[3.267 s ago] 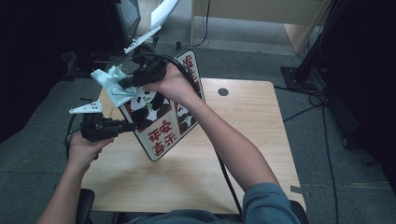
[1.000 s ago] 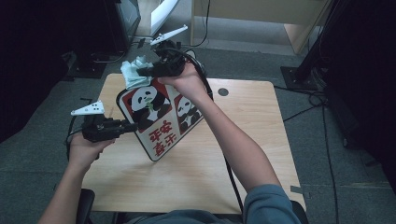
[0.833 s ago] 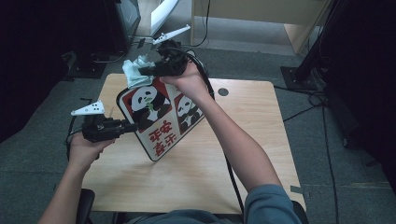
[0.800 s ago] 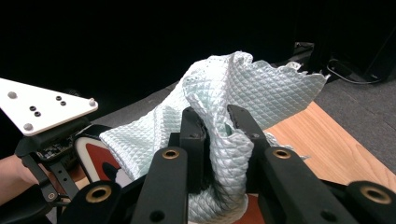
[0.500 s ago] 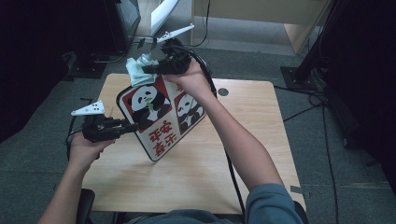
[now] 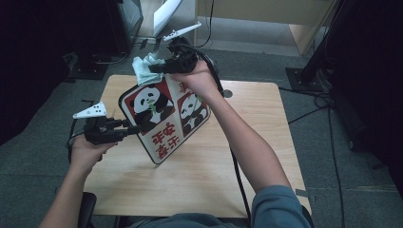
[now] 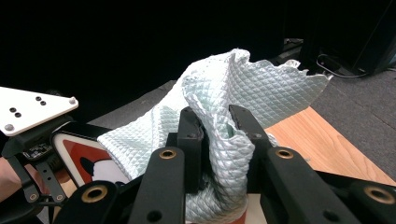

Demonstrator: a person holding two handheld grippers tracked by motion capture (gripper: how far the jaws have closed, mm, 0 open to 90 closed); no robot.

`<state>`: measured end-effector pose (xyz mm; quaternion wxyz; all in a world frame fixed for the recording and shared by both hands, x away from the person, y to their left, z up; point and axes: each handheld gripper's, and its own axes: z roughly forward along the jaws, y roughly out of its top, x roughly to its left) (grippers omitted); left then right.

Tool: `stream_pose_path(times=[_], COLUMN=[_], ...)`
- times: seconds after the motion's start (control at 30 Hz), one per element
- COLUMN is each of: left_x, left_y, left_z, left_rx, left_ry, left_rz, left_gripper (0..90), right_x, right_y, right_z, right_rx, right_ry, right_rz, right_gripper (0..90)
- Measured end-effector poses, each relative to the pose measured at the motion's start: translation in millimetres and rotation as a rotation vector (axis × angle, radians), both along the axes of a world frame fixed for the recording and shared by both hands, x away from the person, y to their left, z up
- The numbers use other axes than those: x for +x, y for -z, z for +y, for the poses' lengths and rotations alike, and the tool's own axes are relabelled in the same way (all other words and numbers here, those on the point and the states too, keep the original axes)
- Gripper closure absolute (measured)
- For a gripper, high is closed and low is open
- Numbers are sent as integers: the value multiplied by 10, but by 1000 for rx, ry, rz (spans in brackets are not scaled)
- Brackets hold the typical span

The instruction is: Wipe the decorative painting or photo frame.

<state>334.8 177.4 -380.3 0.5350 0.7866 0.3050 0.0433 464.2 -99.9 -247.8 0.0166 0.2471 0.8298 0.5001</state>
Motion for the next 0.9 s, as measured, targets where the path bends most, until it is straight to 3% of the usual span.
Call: stream_pose_path(times=[0.77,0.9], left_x=[14,20], left_y=[25,22], left_z=[-33,-33], left_rx=[-1,-9], left_ry=[21,19], left_rz=[18,42], left_gripper=[589,617], right_x=[162,177], right_y=[13,10], right_z=[-196,-216], right_rx=[17,15], right_ry=[39,50], right_rz=[15,13], right_gripper=[757,757])
